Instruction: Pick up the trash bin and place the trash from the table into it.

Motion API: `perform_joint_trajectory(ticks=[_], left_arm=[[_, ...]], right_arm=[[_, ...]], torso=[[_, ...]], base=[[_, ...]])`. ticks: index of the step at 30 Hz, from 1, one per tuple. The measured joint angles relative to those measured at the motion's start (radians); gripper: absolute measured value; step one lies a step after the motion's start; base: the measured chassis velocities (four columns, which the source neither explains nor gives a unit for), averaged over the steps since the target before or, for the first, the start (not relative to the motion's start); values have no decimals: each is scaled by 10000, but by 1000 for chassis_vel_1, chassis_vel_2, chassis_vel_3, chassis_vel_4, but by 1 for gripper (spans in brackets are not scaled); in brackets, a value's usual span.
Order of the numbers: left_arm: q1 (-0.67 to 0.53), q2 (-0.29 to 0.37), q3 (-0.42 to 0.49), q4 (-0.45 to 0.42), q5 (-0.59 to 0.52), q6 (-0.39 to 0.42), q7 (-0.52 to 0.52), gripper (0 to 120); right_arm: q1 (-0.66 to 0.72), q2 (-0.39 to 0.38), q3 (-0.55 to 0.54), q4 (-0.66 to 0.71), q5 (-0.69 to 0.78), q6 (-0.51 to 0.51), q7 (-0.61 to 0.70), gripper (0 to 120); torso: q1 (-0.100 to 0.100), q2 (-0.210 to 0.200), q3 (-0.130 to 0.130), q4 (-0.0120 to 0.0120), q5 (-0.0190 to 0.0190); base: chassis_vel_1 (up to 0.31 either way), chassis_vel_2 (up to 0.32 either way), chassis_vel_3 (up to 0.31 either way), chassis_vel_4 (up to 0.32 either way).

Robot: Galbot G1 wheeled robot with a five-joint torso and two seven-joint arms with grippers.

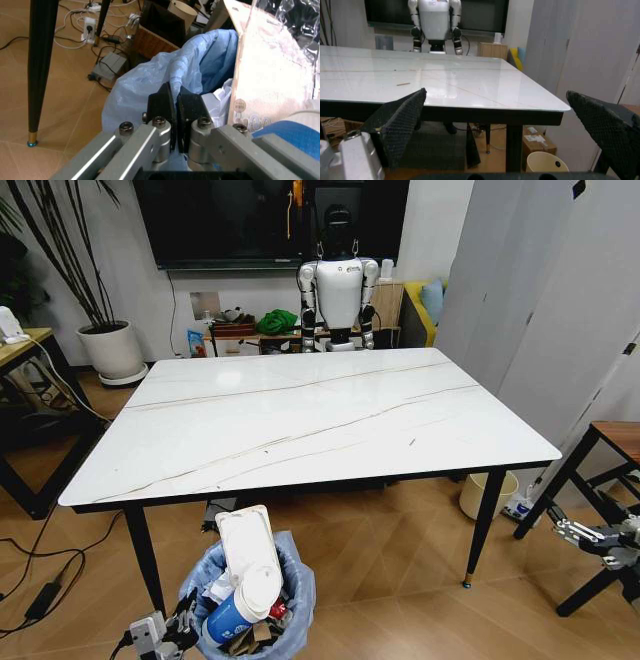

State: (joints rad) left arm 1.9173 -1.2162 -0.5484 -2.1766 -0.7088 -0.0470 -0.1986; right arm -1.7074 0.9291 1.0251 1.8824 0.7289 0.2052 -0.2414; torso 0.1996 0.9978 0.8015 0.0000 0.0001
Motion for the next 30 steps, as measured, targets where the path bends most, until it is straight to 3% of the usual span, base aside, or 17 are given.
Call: perform_joint_trajectory(ticks=[30], left_arm=[[-281,-20,-62,286,-344,133,-103,0]], right_arm=[[0,0,0,0,0,0,0,100]], torso=[[-725,-1354,-631,0,-1]], base=[[0,0,0,0]])
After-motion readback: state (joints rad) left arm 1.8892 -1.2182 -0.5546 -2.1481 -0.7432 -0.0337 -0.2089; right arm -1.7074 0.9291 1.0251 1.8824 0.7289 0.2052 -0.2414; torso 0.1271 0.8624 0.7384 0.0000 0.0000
